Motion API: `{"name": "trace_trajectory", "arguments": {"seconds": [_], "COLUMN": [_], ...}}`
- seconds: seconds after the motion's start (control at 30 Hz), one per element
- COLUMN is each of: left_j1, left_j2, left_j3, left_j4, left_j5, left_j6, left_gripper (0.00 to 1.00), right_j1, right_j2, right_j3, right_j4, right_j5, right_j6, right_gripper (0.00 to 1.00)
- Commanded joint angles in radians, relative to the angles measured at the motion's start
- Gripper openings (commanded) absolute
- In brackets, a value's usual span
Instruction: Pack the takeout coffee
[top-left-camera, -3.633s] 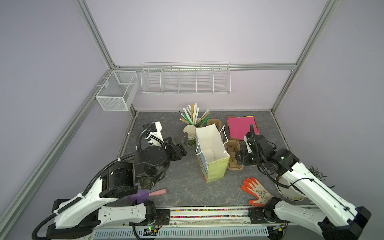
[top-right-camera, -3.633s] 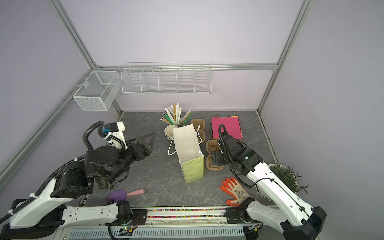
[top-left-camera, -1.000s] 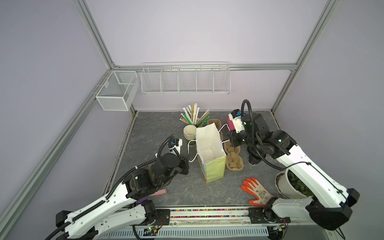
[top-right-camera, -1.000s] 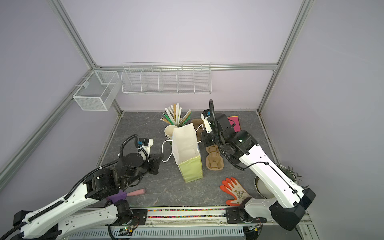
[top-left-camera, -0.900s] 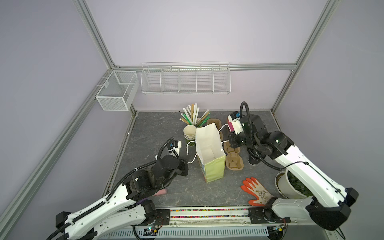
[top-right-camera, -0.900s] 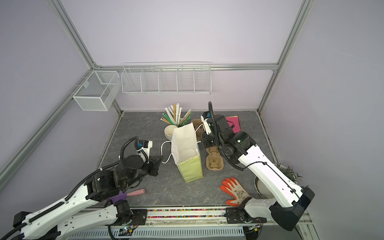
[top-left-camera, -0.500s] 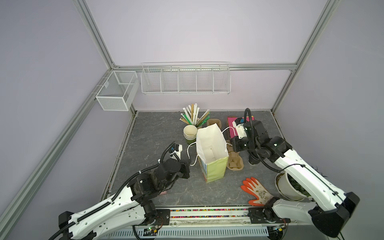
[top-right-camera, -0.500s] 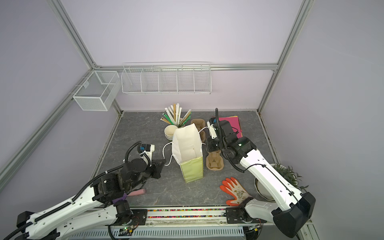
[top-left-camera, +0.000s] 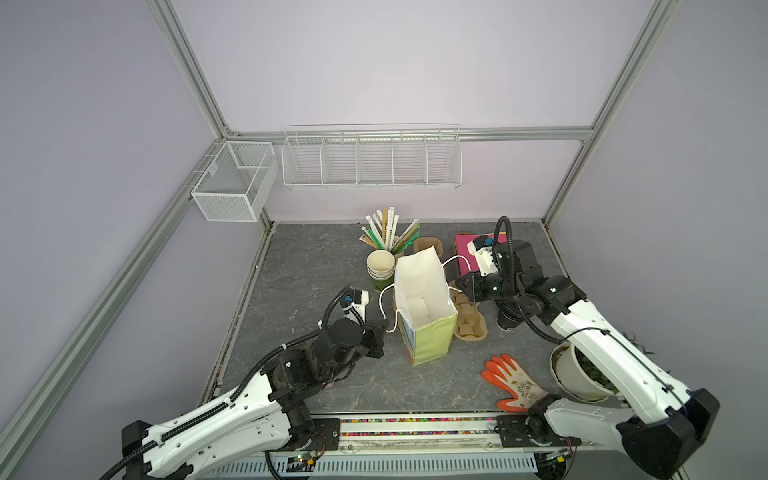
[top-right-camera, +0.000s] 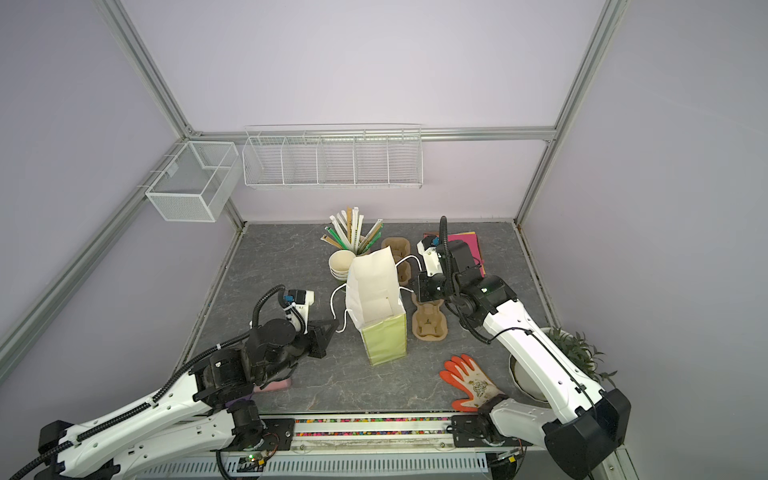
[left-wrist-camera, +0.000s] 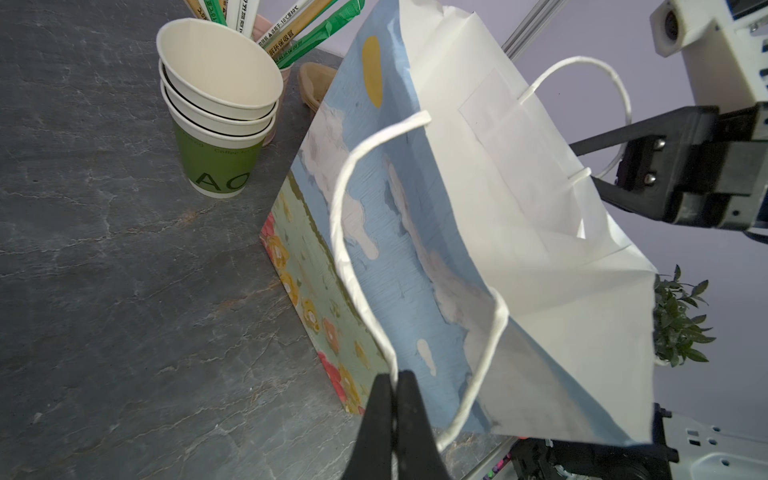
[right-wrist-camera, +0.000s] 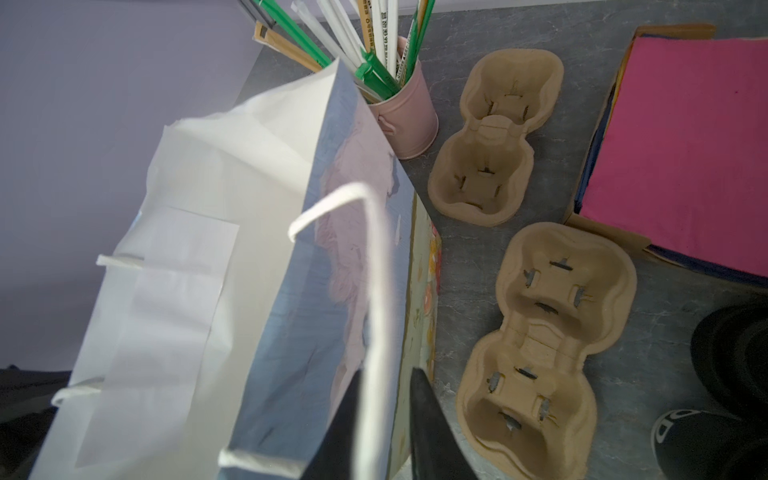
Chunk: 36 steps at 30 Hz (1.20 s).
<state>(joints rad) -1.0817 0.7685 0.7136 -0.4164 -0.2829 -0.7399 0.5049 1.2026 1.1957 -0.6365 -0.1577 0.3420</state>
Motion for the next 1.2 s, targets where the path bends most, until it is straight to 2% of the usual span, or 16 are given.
{"name": "trace_trajectory", "arguments": {"seconds": [0.0,0.13,0.37,0.43,0.57,0.7,0.93,1.17], "left_j1": [0.003,0.002,0.003,0.003,0.003,0.002,0.002,0.003], "left_j2": [-0.005,-0.001,0.014,0.012,0.002,-0.009,-0.004,0.002], "left_j3": [-0.011,-0.002,0.004,0.005,0.004,-0.009,-0.033,-0.031], "left_j4": [0.007,0.004,0.003,-0.002,-0.01,-0.008,0.02,0.037], "left_j5": [0.01,0.008,0.007,0.009,0.006,0.004,0.019,0.021], "left_j6": [-0.014,-0.006,-0.001,-0.001,-0.003,-0.009,-0.025,-0.023], "left_gripper": [0.0,0.0,0.0,0.0,0.0,0.0,0.0,0.0], "right_j1": [-0.016,-0.022,-0.048,-0.058,-0.065,-0.076,-0.087,-0.087], "right_j2": [-0.008,0.001,0.051,0.059,0.071,0.069,0.081,0.113], "right_j3": [0.011,0.073,0.174,0.182,0.177,0.122,0.017,-0.033], "right_j4": [0.011,0.004,-0.009,-0.005,-0.001,0.029,0.098,0.132], "right_j5": [-0.041,-0.038,-0.054,-0.058,-0.065,-0.063,-0.121,-0.173], "right_j6": [0.001,-0.013,-0.014,-0.013,-0.009,0.002,0.027,0.051], "right_gripper": [0.39,0.45,0.45,0.41,0.24,0.15,0.1,0.1]}}
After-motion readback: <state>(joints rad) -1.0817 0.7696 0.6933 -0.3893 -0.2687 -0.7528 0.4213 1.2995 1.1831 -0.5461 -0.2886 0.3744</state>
